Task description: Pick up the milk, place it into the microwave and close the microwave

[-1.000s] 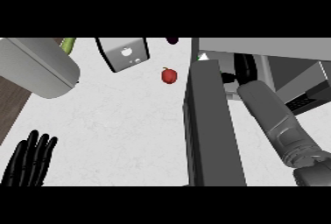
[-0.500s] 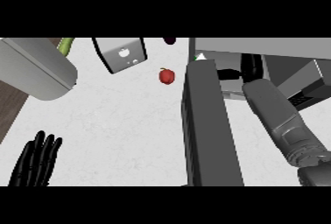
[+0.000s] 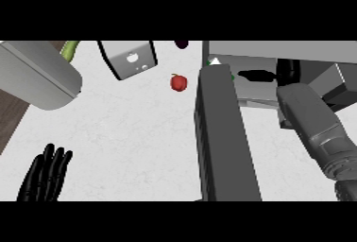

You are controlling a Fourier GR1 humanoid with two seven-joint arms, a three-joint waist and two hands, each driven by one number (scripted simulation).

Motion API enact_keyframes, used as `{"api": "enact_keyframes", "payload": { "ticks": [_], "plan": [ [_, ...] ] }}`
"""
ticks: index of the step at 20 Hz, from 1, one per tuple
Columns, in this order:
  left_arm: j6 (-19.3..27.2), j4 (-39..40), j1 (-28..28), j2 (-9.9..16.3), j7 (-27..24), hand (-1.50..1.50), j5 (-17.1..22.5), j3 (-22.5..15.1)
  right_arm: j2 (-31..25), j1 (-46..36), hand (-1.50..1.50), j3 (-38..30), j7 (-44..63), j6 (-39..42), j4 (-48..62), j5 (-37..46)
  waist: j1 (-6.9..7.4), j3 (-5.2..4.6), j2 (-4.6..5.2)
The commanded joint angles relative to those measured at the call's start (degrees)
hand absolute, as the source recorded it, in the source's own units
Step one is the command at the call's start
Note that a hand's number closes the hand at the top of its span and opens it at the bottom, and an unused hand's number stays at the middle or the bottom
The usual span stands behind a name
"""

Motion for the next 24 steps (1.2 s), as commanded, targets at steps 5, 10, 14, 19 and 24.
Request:
{"api": "enact_keyframes", "payload": {
  "ticks": [5,10,14,19,24],
  "plan": [
    [0.92,-1.52,1.82,-0.16,0.05,-1.50,-1.99,-1.15,-1.74,3.29,-1.50,-2.79,-5.51,9.70,-0.83,-2.71,-0.81,0.00,-0.39],
    [1.53,-1.56,3.65,-1.57,-0.14,-1.50,-2.64,-4.60,-0.64,2.87,-1.50,-4.74,-4.42,13.65,-0.48,-4.72,-1.05,-0.03,-0.68],
    [1.97,0.08,1.52,-2.11,-0.25,-1.50,-2.25,-3.86,-1.50,7.16,-1.50,-5.10,-7.71,20.43,-1.10,-5.45,-2.52,-0.09,-1.05],
    [1.54,2.38,1.06,-1.70,-1.65,-1.50,-2.26,-3.63,-0.20,9.80,-1.50,-5.38,-8.99,26.87,-1.55,-6.28,-3.11,-0.12,-1.31],
    [2.21,-0.37,1.97,-1.85,0.07,-1.50,-1.68,-3.66,1.89,15.32,-1.50,-4.87,-10.44,27.03,-2.32,-6.25,-3.86,-0.16,-1.66]
  ]
}}
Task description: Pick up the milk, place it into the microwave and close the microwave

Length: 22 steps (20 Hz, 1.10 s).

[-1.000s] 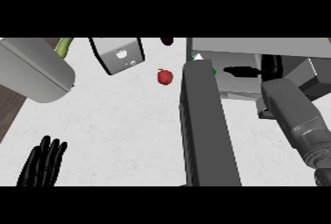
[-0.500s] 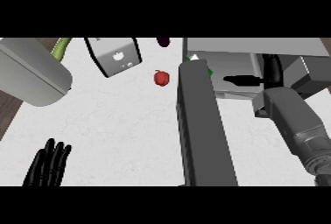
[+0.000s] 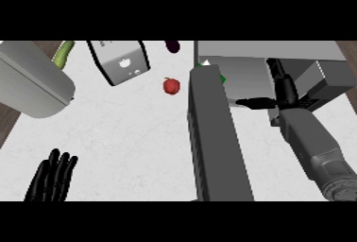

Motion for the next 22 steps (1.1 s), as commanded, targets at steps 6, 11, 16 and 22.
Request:
{"api": "enact_keyframes", "payload": {
  "ticks": [6,11,16,22],
  "plan": [
    [0.47,-1.11,3.94,0.51,-2.20,-1.50,-0.70,-2.27,0.96,9.93,-1.50,0.17,-2.94,5.11,0.37,-0.54,-1.00,0.47,0.10],
    [-1.16,-3.10,3.24,2.14,0.73,-1.50,1.33,-1.20,2.92,12.95,-1.50,-0.78,-3.75,9.61,-1.00,-2.48,-1.35,0.47,0.01],
    [-3.74,2.58,0.03,2.66,-1.10,-1.50,2.01,-3.30,3.12,21.05,-1.50,0.02,-9.59,12.95,-2.51,-2.48,-1.96,0.45,0.00],
    [-8.68,5.82,-4.94,5.93,0.86,1.50,3.52,-2.83,3.99,27.40,-1.50,1.24,-12.47,22.15,-5.00,-3.19,-2.63,0.42,-0.13]
  ]
}}
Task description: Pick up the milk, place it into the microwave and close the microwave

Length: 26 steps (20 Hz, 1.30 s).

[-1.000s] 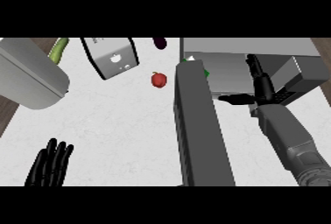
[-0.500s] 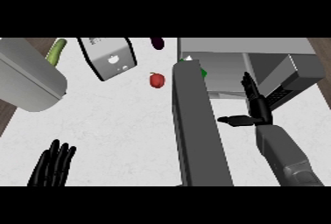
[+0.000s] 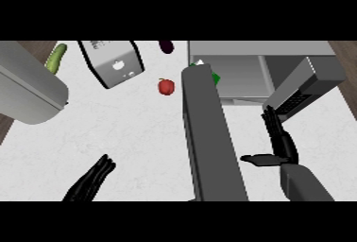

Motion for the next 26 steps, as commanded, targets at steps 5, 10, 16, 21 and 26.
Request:
{"api": "enact_keyframes", "payload": {
  "ticks": [5,10,16,21,26],
  "plan": [
    [-0.02,6.44,-9.27,-2.71,3.30,1.50,-5.87,-5.73,0.24,9.32,-1.50,1.19,-7.30,7.77,-5.11,-1.22,-0.21,0.07,0.10],
    [-1.79,10.63,-13.00,-2.84,4.01,1.50,-4.81,-5.02,-2.61,16.39,-1.50,2.42,-5.39,12.76,-13.65,-3.06,-1.21,-0.04,-0.17],
    [-5.49,19.64,-21.81,-3.99,5.63,1.50,-3.76,-4.38,-3.62,23.10,-1.50,3.72,-2.61,13.56,-22.18,-5.26,-1.41,-0.06,-0.08],
    [-10.34,24.00,-27.29,-4.97,12.38,1.50,-2.58,-7.19,-5.99,29.17,-1.50,5.00,-2.78,15.68,-28.16,-6.75,-1.55,-0.03,-0.03],
    [-7.15,32.25,-34.88,-7.90,11.10,1.50,-5.54,-9.62,-7.09,35.52,-1.50,5.69,-2.65,17.72,-35.55,-9.84,-1.41,-0.03,-0.02]
  ]
}}
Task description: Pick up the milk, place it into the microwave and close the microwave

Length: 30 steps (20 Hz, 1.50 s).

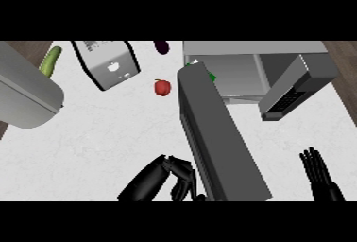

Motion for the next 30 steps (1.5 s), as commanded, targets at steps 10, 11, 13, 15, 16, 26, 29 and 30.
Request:
{"api": "enact_keyframes", "payload": {
  "ticks": [10,11,13,15,16,26,29,30],
  "plan": [
    [17.43,22.43,-21.18,-1.24,1.10,1.50,5.98,-16.38,-2.78,5.16,-1.50,5.22,-0.88,11.17,-16.31,-6.16,-2.97,-0.01,0.57],
    [20.21,23.36,-21.44,-1.24,1.00,1.50,6.45,-19.34,-2.12,6.73,-1.50,5.79,-0.31,10.19,-18.63,-6.64,-3.42,-0.05,0.44],
    [20.99,25.60,-24.38,-1.24,1.93,1.50,9.58,-19.28,-3.18,7.14,-1.50,7.11,0.33,11.64,-22.41,-7.67,-4.60,-0.08,0.55],
    [23.65,28.33,-24.36,-1.24,1.02,1.50,11.62,-21.42,-2.99,8.48,-1.50,7.89,0.57,11.99,-25.11,-9.27,-5.86,-0.10,0.69],
    [25.58,28.87,-25.49,-1.24,0.91,1.50,13.07,-21.49,-4.40,8.77,-1.50,7.86,1.85,13.18,-26.32,-10.46,-5.94,-0.11,0.73],
    [34.88,34.10,-34.40,-1.22,-8.82,-1.50,26.00,-16.01,-7.71,7.99,-1.50,9.11,9.53,12.34,-36.39,-16.87,-11.00,-0.35,2.14],
    [38.78,37.04,-37.45,-1.24,-10.63,1.50,27.30,-13.99,-7.81,8.35,-1.50,10.58,11.41,11.29,-39.30,-17.01,-11.97,-0.34,2.17],
    [40.10,37.18,-39.23,-1.23,-9.83,-1.50,28.28,-13.15,-7.68,7.90,-1.50,10.94,12.07,11.13,-40.04,-17.48,-12.51,-0.29,2.21]
  ]
}}
